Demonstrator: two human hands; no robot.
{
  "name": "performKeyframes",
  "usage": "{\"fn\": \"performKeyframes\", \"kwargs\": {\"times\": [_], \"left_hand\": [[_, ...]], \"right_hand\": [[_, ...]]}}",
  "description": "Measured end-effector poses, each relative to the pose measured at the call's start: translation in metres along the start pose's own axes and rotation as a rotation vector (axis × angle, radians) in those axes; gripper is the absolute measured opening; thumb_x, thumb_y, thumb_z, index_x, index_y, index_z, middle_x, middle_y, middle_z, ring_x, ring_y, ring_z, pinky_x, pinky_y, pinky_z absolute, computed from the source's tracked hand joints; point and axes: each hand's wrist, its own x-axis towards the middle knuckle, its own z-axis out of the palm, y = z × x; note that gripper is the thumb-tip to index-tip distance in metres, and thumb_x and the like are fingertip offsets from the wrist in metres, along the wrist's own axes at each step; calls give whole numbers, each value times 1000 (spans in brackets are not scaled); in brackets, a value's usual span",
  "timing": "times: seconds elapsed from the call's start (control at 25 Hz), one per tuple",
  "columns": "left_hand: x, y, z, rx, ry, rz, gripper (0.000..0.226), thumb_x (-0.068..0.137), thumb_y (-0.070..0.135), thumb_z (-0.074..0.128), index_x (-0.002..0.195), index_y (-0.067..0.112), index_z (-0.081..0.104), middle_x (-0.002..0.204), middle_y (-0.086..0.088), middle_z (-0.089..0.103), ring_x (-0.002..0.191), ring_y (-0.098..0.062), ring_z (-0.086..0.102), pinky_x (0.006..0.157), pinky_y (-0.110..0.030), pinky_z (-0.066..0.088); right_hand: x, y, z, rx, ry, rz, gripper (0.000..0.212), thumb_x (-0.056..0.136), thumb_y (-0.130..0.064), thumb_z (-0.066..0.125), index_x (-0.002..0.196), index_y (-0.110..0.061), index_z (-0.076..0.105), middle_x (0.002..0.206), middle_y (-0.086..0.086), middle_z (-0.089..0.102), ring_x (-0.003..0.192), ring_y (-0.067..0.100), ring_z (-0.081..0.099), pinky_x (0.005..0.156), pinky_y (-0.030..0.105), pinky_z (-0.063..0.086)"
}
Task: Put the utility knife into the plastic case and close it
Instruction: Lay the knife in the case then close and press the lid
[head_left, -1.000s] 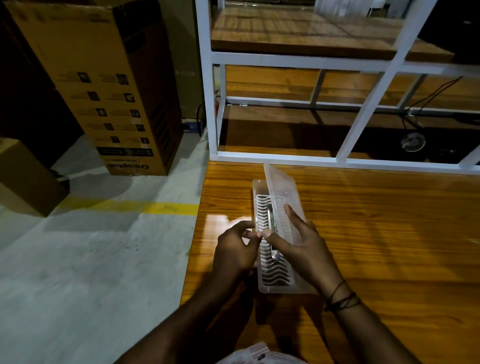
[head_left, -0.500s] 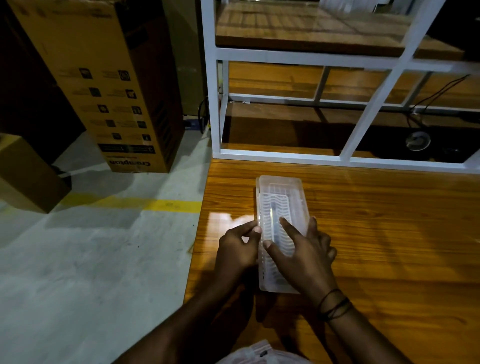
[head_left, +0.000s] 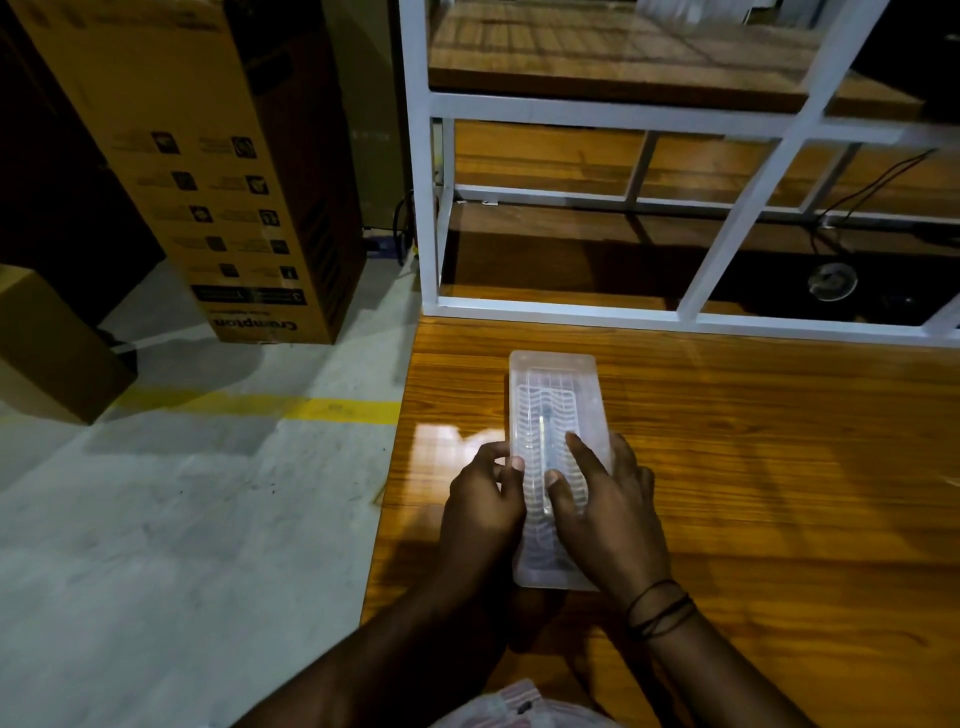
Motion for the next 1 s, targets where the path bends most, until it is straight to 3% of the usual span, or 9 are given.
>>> {"fn": "performKeyframes", "kwargs": {"times": [0.24,0.4,0.48,0.56,0.68,0.76,0.84,0.92,1.0], "left_hand": [[-5,3,9,100,-46,-44,30,109,44,36,131,28,47,113,-4,77,101,-26,73,85,-36,55],[-1,10,6,202,-52,-46,36,108,42,38,142,29,37,121,-9,74,104,-31,72,89,-42,57],[11,14,-1,263,-56,18,59,102,39,48,155,34,23,141,-9,60,110,-31,68,89,-41,57],[29,21,-6,329,-101,86,79,96,34,57,161,37,12,159,-4,33,127,-29,56,92,-39,54],[57,36,1,494,-168,135,76,95,28,56,162,32,22,170,4,13,148,-30,29,110,-44,43],[71,39,9,560,-131,183,65,95,24,54,156,22,35,166,-3,29,145,-33,35,111,-44,42],[86,39,14,568,-49,267,45,95,18,53,139,14,49,144,-9,52,127,-34,52,97,-42,47],[102,40,17,575,25,312,28,96,14,53,124,14,52,126,-10,60,109,-34,61,80,-40,47],[118,44,19,590,48,298,24,99,13,51,123,12,51,122,-12,61,100,-35,66,70,-39,46]], "right_hand": [[7,4,4,65,-19,50,63,93,-60,47,151,-42,32,143,11,32,124,35,53,94,42,53],[12,5,0,-37,-75,59,67,91,-66,43,151,-42,26,139,12,37,122,34,54,91,41,53],[21,5,-3,-58,-4,-20,61,89,-64,48,140,-31,40,129,11,44,116,35,53,88,42,54],[45,5,-1,-55,77,-103,49,89,-57,52,119,-18,51,120,13,50,107,36,54,83,43,52],[90,0,4,-50,142,-111,41,91,-40,55,117,-8,54,120,18,52,103,40,58,81,45,53],[112,-4,7,-13,129,-29,47,89,-31,55,130,-8,48,128,21,48,108,44,57,86,48,53],[128,-8,9,28,112,25,48,88,-27,53,131,-6,44,129,24,47,108,47,56,88,50,51],[141,-12,9,64,112,64,49,89,-29,50,132,-7,41,130,23,48,106,47,58,87,50,51],[151,-14,8,77,104,100,50,91,-32,46,135,-8,38,132,22,49,107,46,59,86,48,51]]}}
